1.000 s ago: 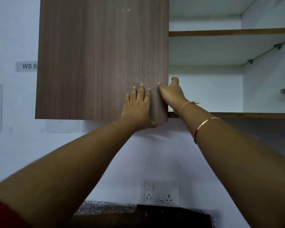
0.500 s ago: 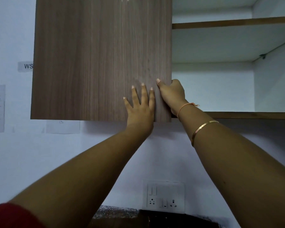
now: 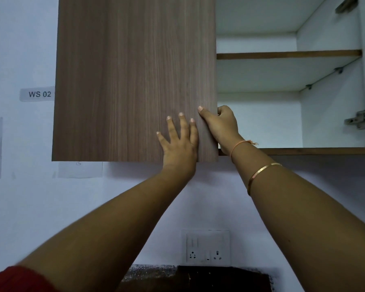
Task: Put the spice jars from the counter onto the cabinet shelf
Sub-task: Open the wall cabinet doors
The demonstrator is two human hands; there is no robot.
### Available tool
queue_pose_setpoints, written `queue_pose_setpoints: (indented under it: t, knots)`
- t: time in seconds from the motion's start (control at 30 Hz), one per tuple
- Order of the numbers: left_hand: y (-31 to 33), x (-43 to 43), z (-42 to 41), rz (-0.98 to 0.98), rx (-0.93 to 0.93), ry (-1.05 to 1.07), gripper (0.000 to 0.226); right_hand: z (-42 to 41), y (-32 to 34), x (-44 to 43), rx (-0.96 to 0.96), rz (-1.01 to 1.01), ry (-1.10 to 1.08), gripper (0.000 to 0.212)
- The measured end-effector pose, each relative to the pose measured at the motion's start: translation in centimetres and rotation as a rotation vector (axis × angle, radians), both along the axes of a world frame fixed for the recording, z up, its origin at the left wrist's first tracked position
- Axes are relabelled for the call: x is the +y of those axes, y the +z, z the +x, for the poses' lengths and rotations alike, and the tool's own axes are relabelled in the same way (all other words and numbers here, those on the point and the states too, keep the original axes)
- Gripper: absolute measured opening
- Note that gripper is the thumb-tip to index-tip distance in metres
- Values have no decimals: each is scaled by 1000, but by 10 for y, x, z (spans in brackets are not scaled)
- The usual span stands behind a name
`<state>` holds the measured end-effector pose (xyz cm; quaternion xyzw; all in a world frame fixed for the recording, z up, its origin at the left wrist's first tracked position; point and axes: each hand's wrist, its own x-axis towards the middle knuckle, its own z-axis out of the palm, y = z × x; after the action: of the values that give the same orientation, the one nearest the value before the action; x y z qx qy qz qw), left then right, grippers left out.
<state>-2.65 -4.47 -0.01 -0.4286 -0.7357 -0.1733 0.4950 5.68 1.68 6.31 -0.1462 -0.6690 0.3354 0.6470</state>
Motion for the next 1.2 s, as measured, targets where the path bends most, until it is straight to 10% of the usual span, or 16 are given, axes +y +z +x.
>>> queue_pose_setpoints:
  t: [0.33,0.97,1.2]
  knots:
    - [-1,-95,14,-27,-32,-205,97,30,-5,-97,-3,-110,220,22]
    - [-17,-270,-33,185,-92,-776,95,-12,-12,-319,139,59,-38,22]
    - [-19,-332,-68,300,-106,-862,92,-48,-10,-389,69,-6,263,27]
